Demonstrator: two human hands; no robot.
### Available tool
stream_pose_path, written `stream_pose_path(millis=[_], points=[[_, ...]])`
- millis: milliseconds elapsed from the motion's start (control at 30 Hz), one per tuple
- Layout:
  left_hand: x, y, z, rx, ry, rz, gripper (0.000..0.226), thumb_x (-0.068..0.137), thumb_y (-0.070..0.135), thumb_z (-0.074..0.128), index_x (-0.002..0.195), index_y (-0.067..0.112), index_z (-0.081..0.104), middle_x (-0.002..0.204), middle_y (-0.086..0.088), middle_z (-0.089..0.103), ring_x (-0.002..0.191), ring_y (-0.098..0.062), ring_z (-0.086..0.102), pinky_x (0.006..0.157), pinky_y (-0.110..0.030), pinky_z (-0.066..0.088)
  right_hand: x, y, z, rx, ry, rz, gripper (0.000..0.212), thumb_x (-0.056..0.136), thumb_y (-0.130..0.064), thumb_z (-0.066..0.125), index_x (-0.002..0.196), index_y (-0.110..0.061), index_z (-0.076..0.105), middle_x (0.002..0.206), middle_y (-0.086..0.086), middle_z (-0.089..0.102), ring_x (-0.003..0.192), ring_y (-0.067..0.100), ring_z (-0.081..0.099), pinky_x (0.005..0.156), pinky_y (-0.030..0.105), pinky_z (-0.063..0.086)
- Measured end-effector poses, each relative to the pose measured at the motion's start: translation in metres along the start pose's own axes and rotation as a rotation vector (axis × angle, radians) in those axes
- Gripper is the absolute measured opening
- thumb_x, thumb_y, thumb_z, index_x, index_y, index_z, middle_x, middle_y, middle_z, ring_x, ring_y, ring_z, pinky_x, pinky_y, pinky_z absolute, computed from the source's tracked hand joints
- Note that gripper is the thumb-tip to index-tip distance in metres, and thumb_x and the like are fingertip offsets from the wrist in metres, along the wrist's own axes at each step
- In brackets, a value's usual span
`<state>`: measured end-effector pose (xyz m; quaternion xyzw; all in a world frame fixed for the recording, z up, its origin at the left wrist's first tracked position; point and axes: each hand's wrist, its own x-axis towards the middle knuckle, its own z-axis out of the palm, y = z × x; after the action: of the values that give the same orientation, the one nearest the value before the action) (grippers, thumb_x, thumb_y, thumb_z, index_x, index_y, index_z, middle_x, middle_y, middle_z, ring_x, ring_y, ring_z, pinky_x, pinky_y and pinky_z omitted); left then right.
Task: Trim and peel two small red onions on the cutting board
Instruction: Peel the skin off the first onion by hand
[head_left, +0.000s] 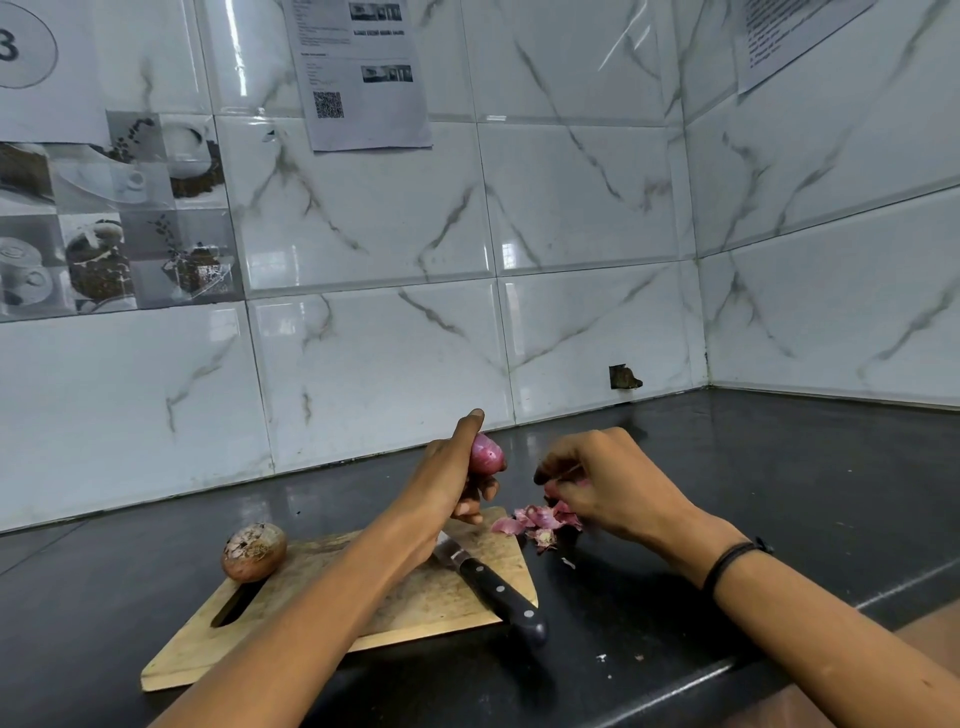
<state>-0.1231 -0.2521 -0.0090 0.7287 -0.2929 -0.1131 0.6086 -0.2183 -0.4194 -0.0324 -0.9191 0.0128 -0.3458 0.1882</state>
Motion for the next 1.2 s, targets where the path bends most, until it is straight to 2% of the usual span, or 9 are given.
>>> stream_pose_path(millis=[100, 267, 367, 433, 533, 733, 833, 1000, 1200], points=[[-0.001, 0.001, 0.0, 0.001, -0.005, 0.001, 0.07, 0.101, 0.058, 0.039, 0.115, -0.007, 0.061, 0.058, -0.006, 0.06, 0.037, -0.01, 0.03, 0.056, -0.026, 0.037, 0.001, 0.0, 0.0, 0.012, 0.007, 0.001, 0.022, 0.093, -0.01, 0.065, 0.11, -0.02, 0.077, 0.101, -0.007, 0.076, 0.085, -0.001, 0.068, 0.075, 0.007, 0.051], [-0.003, 0.002, 0.001, 0.001, -0.042, 0.012, 0.066, 0.101, 0.058, 0.039, 0.106, -0.003, 0.064, 0.059, -0.006, 0.06, 0.037, -0.01, 0.031, 0.058, -0.027, 0.039, -0.001, -0.008, -0.001, 0.065, 0.047, -0.034, 0.023, 0.097, -0.038, 0.065, 0.108, -0.02, 0.074, 0.084, -0.013, 0.071, 0.074, 0.002, 0.069, 0.075, 0.029, 0.06], [-0.006, 0.005, 0.003, 0.006, -0.052, 0.027, 0.06, 0.101, 0.058, 0.039, 0.096, 0.005, 0.066, 0.058, -0.005, 0.059, 0.036, -0.009, 0.032, 0.058, -0.027, 0.038, -0.002, -0.012, -0.002, 0.053, 0.119, -0.119, 0.03, 0.096, -0.05, 0.062, 0.095, -0.024, 0.076, 0.073, -0.02, 0.064, 0.074, -0.002, 0.065, 0.069, 0.021, 0.053], [-0.007, 0.007, 0.004, 0.02, -0.047, 0.046, 0.058, 0.101, 0.058, 0.039, 0.088, 0.009, 0.067, 0.06, -0.006, 0.06, 0.037, -0.009, 0.033, 0.058, -0.027, 0.04, -0.002, -0.015, -0.003, 0.076, 0.177, -0.195, 0.026, 0.096, -0.045, 0.063, 0.091, -0.022, 0.075, 0.078, -0.017, 0.065, 0.077, 0.0, 0.064, 0.065, 0.013, 0.044], [-0.009, 0.008, 0.005, 0.055, -0.036, 0.085, 0.059, 0.102, 0.058, 0.037, 0.079, 0.012, 0.065, 0.063, -0.006, 0.061, 0.038, -0.008, 0.036, 0.057, -0.025, 0.043, -0.002, -0.019, -0.004, 0.092, 0.215, -0.288, 0.025, 0.093, -0.045, 0.068, 0.091, -0.02, 0.072, 0.084, -0.013, 0.065, 0.08, 0.005, 0.063, 0.064, 0.012, 0.042], [-0.009, 0.005, 0.009, 0.046, -0.058, 0.103, 0.068, 0.099, 0.064, 0.038, 0.098, 0.004, 0.069, 0.06, -0.002, 0.062, 0.042, -0.011, 0.033, 0.045, -0.018, 0.038, 0.0, -0.019, -0.003, 0.095, 0.276, -0.353, 0.034, 0.08, -0.037, 0.085, 0.1, -0.023, 0.061, 0.093, -0.017, 0.06, 0.081, 0.012, 0.062, 0.062, 0.013, 0.044], [-0.012, 0.007, 0.012, 0.05, -0.054, 0.129, 0.068, 0.1, 0.062, 0.037, 0.085, 0.005, 0.069, 0.058, -0.007, 0.062, 0.036, -0.008, 0.037, 0.052, -0.023, 0.038, 0.0, -0.02, -0.001, 0.103, 0.273, -0.355, 0.039, 0.082, -0.033, 0.083, 0.105, -0.027, 0.053, 0.093, -0.023, 0.057, 0.081, 0.01, 0.062, 0.061, 0.014, 0.045], [-0.013, 0.007, 0.013, 0.076, -0.015, 0.151, 0.061, 0.101, 0.059, 0.039, 0.073, 0.013, 0.066, 0.054, -0.005, 0.06, 0.037, -0.008, 0.041, 0.048, -0.022, 0.036, 0.0, -0.02, 0.001, 0.068, 0.215, -0.378, 0.045, 0.086, -0.037, 0.077, 0.111, -0.039, 0.04, 0.099, -0.011, 0.064, 0.082, 0.013, 0.062, 0.063, 0.035, 0.055], [-0.012, 0.008, 0.011, 0.103, 0.021, 0.124, 0.061, 0.102, 0.056, 0.039, 0.067, 0.01, 0.061, 0.056, -0.012, 0.062, 0.033, -0.01, 0.036, 0.045, -0.022, 0.033, 0.0, -0.02, 0.004, 0.037, 0.146, -0.375, 0.039, 0.091, -0.032, 0.071, 0.109, -0.034, 0.037, 0.085, -0.004, 0.066, 0.071, 0.015, 0.063, 0.061, 0.045, 0.054]])
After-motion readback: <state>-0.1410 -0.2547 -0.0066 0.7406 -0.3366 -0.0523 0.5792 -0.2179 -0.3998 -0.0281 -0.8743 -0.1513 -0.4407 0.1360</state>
